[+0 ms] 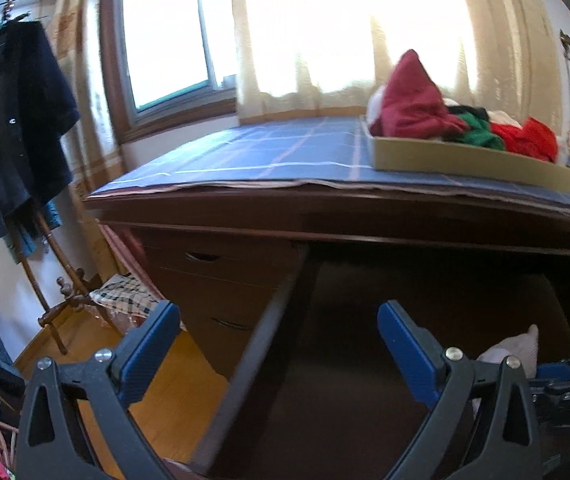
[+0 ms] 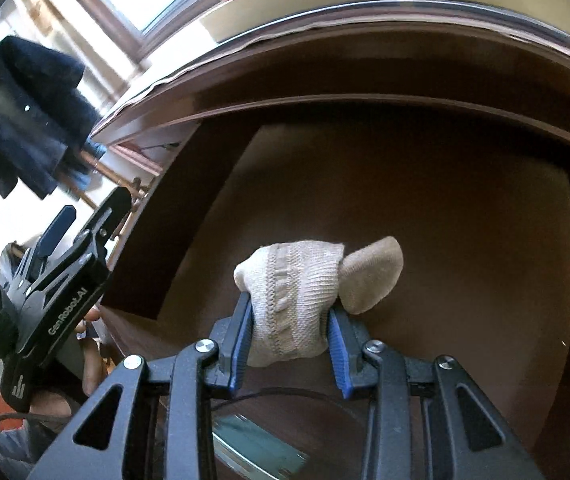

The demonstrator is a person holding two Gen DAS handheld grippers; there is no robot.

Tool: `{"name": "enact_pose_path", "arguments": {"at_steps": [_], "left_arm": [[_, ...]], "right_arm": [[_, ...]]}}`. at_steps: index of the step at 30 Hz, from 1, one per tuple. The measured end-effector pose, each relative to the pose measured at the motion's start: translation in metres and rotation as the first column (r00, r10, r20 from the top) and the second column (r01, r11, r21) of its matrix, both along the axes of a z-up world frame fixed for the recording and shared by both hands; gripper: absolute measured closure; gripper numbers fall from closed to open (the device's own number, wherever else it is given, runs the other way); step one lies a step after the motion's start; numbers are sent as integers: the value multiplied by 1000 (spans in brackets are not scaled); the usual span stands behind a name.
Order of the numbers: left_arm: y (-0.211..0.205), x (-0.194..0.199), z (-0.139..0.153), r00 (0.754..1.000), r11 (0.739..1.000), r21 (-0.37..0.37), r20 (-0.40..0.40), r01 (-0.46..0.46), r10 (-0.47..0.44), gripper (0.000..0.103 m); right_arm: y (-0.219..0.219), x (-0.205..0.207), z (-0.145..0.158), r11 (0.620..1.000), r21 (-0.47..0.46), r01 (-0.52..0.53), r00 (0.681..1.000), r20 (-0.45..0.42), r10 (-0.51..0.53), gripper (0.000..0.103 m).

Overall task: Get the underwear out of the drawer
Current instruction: 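Lift the beige sock out of the drawer toward the tray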

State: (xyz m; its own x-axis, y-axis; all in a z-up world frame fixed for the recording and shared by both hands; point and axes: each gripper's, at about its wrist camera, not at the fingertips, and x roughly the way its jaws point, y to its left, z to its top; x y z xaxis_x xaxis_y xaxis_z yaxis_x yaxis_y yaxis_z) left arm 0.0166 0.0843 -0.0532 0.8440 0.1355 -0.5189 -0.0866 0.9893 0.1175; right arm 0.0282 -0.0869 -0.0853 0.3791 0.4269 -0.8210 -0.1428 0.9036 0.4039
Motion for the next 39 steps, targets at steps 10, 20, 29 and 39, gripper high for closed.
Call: {"name": "enact_pose_path", "arguments": {"at_steps": [10,20,29,39], "left_arm": [[-20,0,-4,998,999,8,-41,43,-43,2],[-24,-2,-3,999,999,36,-36,29,-28,2],[-23,-3,-6,999,999,37,-34,25,-24,2],[-27,-4,-12,999,998,54,-43,32,-30,2]], "right_arm": [[-53,-24,-5,994,30,109,994,-5,-109,66],[-103,-32,12,958,168,230,969,54,-242,66],[-136,-43,48,955,74,286,947,130,-293,66],[-154,-59,38,935,77,345,931,100,-352,66]]}}
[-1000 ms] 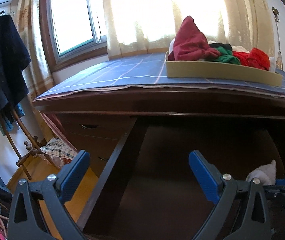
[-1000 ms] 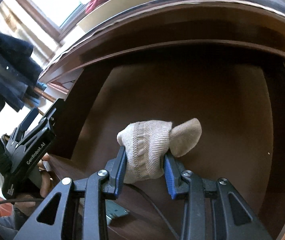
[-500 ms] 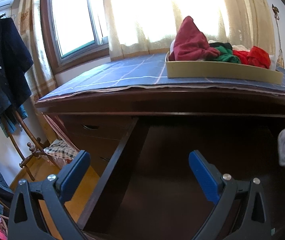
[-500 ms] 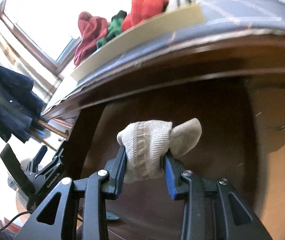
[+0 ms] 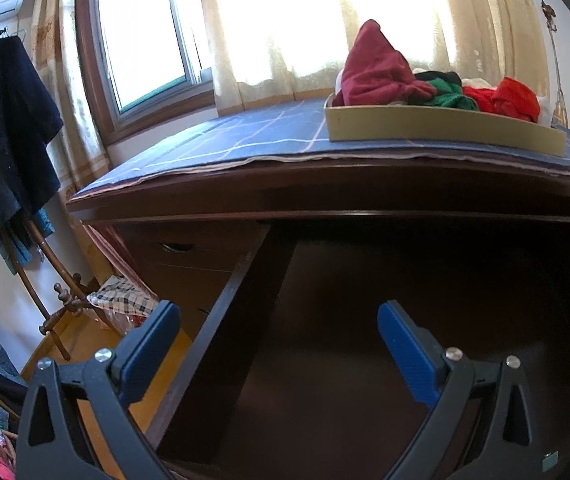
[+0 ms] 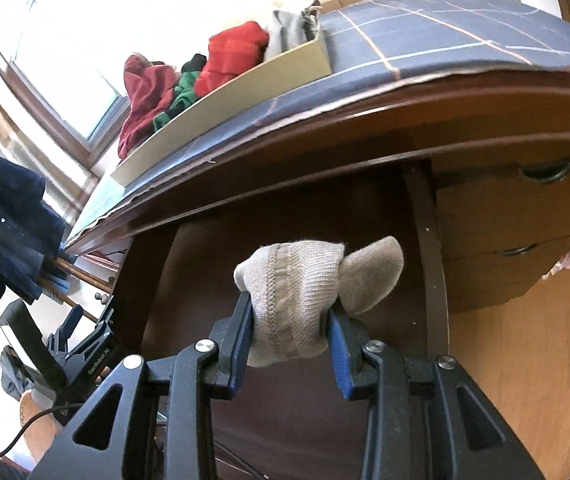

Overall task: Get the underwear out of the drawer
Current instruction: 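Lift the beige sock out of the drawer toward the tray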

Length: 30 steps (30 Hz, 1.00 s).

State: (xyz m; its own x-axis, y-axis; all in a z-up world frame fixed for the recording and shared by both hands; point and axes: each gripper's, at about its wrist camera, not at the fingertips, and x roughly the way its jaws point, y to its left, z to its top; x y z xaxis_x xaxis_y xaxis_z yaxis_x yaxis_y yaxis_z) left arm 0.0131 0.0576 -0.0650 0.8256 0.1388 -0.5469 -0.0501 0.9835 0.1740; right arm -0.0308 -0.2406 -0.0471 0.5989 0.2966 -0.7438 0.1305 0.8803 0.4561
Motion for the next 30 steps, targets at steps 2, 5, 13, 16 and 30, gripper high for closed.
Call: {"name": "enact_pose_path", "arguments": {"at_steps": [2,5,13,16,30], "left_arm": [[-1,0,-2,1000,1000,7,3,0,0,2],[-3,-2,-3,1000,1000,21,9,2,-2,2],[-11,-5,-6,1000,997,76,22,13,-15,2],[-12,-3,-7,1000,996,83,8,13,-14,2],[-13,-4,-8,1000,996,86,8,24,-24,2]], "right_arm": [[-2,-2,-1,1000,1,3,1000,-2,-3,66],[-1,-1,-2,1000,-14,8,1000,-5,-8,66],[1,-5,4,996,-80,23,1000,-1,-23,66],[1,-10,5,996,-85,23,1000,-2,-23,66],[-1,-30,13,994,-98,40,999,18,-38,66]]}}
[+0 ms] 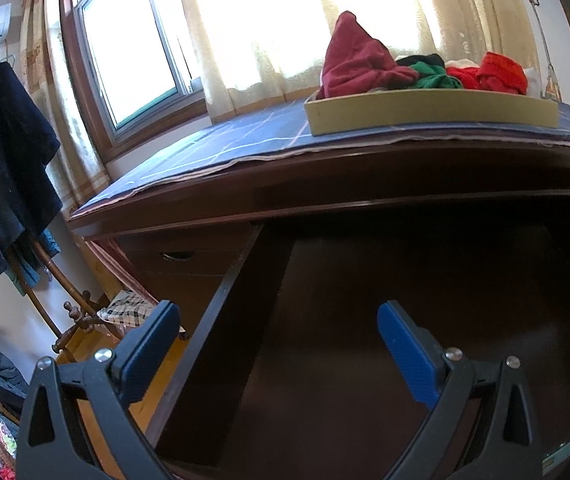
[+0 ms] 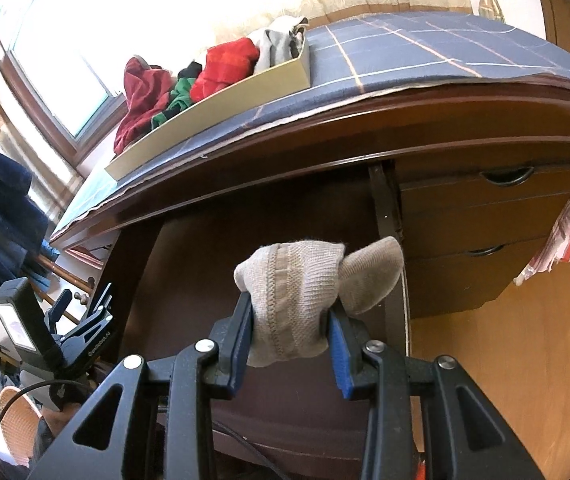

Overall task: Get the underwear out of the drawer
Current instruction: 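Lift the beige sock out of the drawer toward the tray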

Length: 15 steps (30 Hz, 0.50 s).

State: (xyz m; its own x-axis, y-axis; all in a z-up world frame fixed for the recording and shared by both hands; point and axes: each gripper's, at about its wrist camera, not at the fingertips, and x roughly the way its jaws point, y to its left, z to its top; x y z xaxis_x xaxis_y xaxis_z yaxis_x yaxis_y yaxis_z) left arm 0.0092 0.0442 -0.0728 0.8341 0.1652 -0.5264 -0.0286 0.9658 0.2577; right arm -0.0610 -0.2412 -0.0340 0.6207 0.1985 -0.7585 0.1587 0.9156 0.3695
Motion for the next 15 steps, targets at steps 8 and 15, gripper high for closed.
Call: {"name": "enact_pose_path", "arguments": {"at_steps": [8,15], "left_arm": [[2,-4,1,1000,1000,-18,7,23,-23,2],[2,-6,1,999,999,-33,12,36,-35,2]], "right_arm": [[6,-2,7,1000,-13,-8,1000,20,8,66],[12,-4,23,998,-55,-16,998,62,19,66]]}}
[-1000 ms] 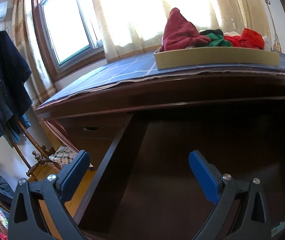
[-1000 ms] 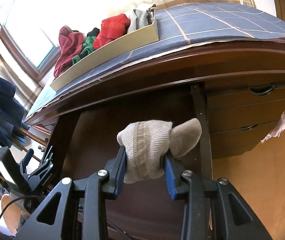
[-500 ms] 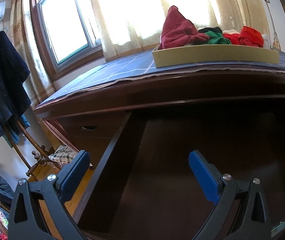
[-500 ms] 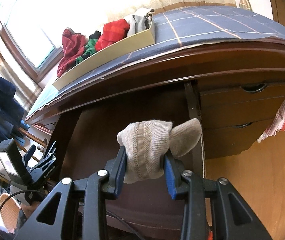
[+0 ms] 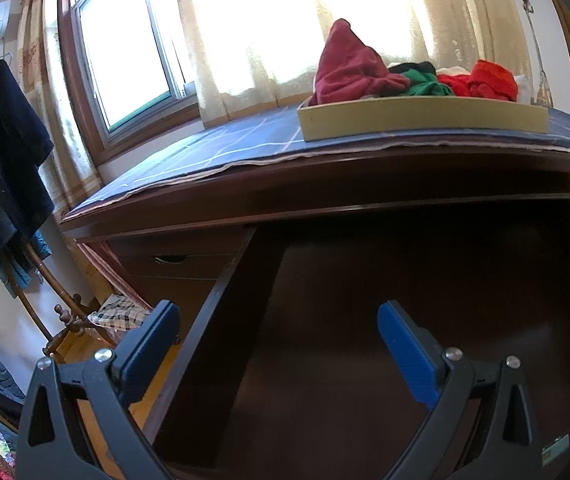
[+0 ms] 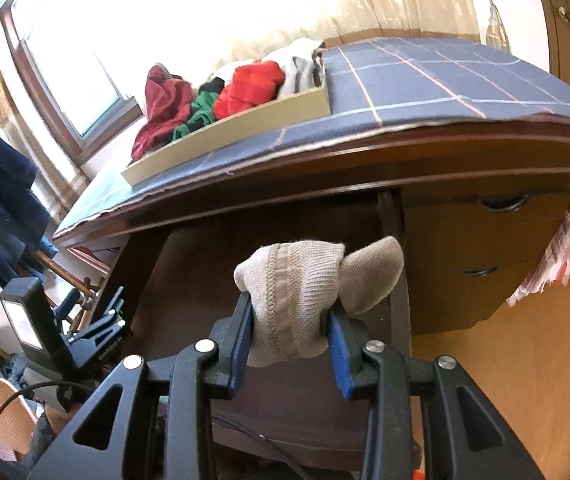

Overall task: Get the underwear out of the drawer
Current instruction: 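Lift the beige sock out of the drawer toward the tray, then lower the beige sock into the tray and open the right gripper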

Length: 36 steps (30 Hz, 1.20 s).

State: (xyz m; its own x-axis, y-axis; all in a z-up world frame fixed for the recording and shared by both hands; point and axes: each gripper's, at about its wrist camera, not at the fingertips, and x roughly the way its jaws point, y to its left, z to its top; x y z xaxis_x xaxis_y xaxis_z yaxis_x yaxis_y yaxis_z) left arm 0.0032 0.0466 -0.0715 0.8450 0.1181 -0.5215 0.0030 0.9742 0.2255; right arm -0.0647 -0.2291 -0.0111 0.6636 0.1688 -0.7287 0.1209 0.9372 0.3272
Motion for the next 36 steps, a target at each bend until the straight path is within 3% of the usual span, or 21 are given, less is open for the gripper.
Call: {"name": "enact_pose_path", "arguments": {"at_steps": [12,24,36], "left_arm": [[1,-3,0,1000,1000,-6,8,6,-6,2],[1,-3,1,1000,1000,-8,5,6,-6,2],[1,1,1,1000,1000,-11,-10,0,0,2]], "right_arm": [[-3,1,0,1000,-30,8,1000,-21,-9,66],[0,-2,28,994,-111,23,998,68,-15,66],[3,7,49,995,-102,9,991,132,4,66]]}}
